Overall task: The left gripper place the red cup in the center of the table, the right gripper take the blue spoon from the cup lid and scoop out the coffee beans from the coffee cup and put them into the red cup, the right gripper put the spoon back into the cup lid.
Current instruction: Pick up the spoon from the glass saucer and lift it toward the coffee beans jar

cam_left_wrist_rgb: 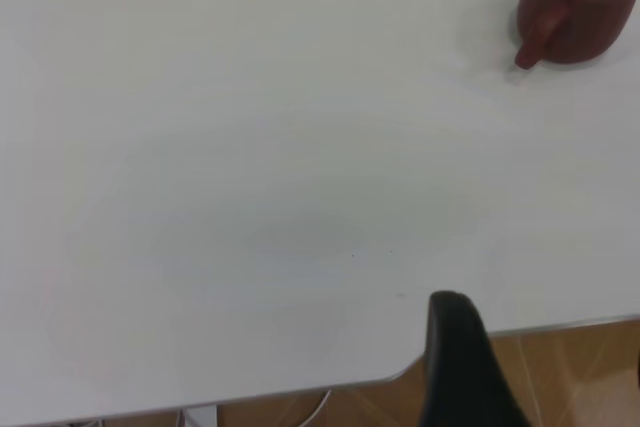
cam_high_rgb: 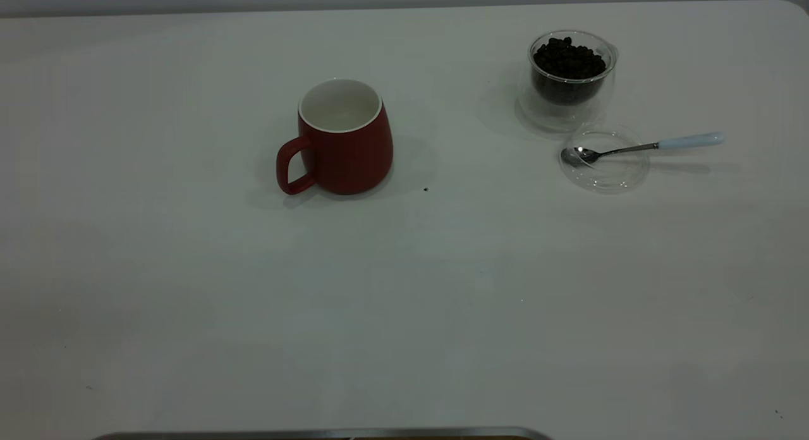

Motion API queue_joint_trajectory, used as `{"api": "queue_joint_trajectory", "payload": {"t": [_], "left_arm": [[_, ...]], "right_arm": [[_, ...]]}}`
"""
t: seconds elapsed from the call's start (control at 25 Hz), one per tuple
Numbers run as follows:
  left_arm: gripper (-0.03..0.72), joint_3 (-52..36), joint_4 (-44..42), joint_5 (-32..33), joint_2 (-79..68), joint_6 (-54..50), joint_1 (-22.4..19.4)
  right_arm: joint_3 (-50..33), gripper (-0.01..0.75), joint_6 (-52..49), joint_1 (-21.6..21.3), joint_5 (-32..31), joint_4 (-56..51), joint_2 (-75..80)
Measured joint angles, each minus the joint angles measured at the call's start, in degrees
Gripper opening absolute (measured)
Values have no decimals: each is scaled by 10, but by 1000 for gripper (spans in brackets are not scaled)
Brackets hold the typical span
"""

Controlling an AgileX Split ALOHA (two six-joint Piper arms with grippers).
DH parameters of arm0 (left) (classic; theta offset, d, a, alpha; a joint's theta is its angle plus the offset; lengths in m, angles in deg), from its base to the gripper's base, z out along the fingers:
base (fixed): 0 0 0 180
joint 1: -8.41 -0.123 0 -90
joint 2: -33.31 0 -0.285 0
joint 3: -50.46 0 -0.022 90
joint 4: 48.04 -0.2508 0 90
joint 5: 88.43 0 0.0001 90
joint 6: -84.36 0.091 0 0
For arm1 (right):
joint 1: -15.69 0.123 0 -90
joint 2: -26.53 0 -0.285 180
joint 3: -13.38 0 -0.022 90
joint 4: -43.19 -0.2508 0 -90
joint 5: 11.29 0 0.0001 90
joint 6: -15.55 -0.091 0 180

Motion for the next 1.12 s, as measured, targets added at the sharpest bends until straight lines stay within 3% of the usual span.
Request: {"api": "queue_joint_trajectory", "payload": {"t": [0.56, 0.76, 0.92, 1.12], "left_arm": [[474, 0, 0, 0, 1, 0, 0], [473, 0, 0, 0, 1, 0, 0], [473, 0, 0, 0, 1, 0, 0], [473, 0, 0, 0, 1, 1, 0]], "right_arm": [[0, 496, -2, 0, 1, -20, 0], [4, 496, -96, 0, 8, -119, 16], [-3, 498, -37, 0, 107, -162, 67], [-6, 566, 31, 0, 223, -226, 198]]}}
